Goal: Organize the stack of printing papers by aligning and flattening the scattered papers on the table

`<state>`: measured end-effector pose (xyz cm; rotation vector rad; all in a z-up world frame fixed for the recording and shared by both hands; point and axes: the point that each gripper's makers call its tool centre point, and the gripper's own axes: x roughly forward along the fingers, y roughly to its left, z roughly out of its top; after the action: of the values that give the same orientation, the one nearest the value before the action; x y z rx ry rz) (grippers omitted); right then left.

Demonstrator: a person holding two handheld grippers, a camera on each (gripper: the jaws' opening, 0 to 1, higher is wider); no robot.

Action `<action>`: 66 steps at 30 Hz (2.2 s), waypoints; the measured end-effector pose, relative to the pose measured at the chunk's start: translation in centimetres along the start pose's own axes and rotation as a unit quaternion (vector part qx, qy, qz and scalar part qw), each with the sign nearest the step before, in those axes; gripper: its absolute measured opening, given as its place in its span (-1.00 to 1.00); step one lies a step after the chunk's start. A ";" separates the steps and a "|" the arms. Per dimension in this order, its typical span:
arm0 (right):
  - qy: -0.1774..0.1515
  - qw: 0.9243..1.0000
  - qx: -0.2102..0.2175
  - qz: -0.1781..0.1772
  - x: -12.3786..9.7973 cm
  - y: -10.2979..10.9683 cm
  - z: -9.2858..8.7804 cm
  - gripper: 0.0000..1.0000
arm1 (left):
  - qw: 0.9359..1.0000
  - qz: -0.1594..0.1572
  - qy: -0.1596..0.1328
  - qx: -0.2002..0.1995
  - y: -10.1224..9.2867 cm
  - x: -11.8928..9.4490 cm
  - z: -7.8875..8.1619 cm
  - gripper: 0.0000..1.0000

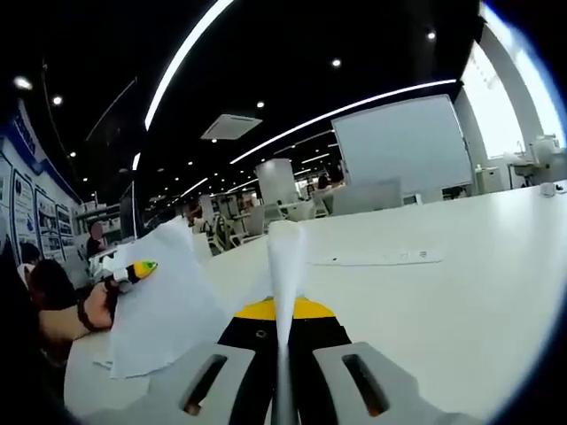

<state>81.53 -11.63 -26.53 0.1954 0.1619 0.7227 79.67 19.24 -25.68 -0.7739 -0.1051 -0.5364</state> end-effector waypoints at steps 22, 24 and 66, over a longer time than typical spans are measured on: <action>-0.019 1.000 -0.005 0.012 -0.2 0.5 0.9 -1.00 | 1.000 0.000 0.000 0.000 0.0 0.0 0.0 -0.87; -0.020 1.000 -0.003 0.012 -0.2 0.5 0.9 -1.00 | 1.000 0.000 0.000 0.000 -0.1 0.0 0.0 -0.87; -0.056 0.998 0.013 0.021 -0.8 0.8 2.5 -1.00 | 1.000 0.000 0.000 0.000 -0.1 0.0 0.1 -0.87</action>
<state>80.95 -11.86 -23.81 0.2641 0.0601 0.7494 79.66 19.27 -25.55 -0.7735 -0.1043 -0.5358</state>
